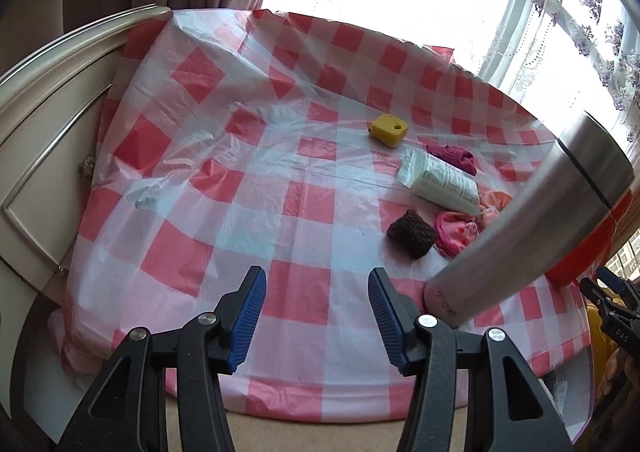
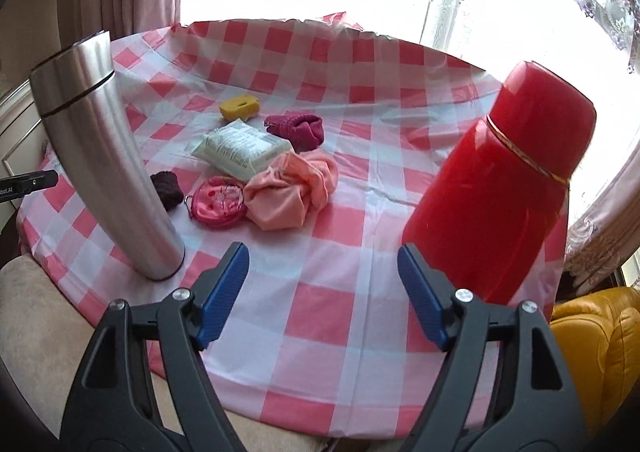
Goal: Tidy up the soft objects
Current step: 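Grasp magenta knit sock with right tool while left tool grasps yellow sponge cube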
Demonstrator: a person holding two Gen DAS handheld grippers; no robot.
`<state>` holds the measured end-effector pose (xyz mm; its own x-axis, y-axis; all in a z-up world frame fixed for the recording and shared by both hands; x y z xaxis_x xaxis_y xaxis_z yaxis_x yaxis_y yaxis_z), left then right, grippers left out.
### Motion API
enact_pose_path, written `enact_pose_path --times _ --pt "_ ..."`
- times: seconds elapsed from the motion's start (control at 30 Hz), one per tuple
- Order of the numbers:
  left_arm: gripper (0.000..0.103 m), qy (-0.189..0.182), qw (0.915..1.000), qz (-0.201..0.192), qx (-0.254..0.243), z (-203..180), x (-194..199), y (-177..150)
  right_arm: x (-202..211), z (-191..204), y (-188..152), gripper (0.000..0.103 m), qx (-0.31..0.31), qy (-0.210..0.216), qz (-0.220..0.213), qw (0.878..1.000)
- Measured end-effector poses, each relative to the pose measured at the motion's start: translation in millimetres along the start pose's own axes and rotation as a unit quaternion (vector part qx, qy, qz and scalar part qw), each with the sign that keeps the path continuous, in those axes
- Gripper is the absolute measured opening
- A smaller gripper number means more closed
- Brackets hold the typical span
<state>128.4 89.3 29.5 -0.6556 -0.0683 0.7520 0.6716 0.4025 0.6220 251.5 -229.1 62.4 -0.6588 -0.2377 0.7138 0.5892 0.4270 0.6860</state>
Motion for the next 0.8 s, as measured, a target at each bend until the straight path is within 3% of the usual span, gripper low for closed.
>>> enact_pose_path --times 0.17,0.3,0.5,0.8 --pt "0.054 -0.018 0.9997 -0.004 -0.014 -4 -26 35 -30 -1 39 0.082 0.012 0.001 -0.002 1.000" --pt "0.064 -0.038 0.9987 -0.008 -0.034 -14 -48 68 -59 -4 70 0.083 0.017 0.008 -0.002 1.000" --pt "0.068 -0.060 0.9960 -0.007 -0.066 -38 -88 118 -107 2 111 0.085 0.044 0.015 0.010 0.999" --pt "0.073 -0.105 0.9854 0.034 -0.130 -86 -173 171 -191 26 148 0.085 0.094 0.045 0.055 0.993"
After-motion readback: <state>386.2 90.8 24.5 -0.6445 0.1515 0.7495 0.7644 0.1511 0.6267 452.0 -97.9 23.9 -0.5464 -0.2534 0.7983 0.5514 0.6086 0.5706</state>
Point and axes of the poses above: each gripper's, at about its wrist camera, not at the fingertips, and x roughly against the way its jaws point, z to its left, y to its top, the point moved 1 cm from there along -x, roughly the way its jaws point, and after that the axes turned 1 degree about -y, right-handed, at the moved point
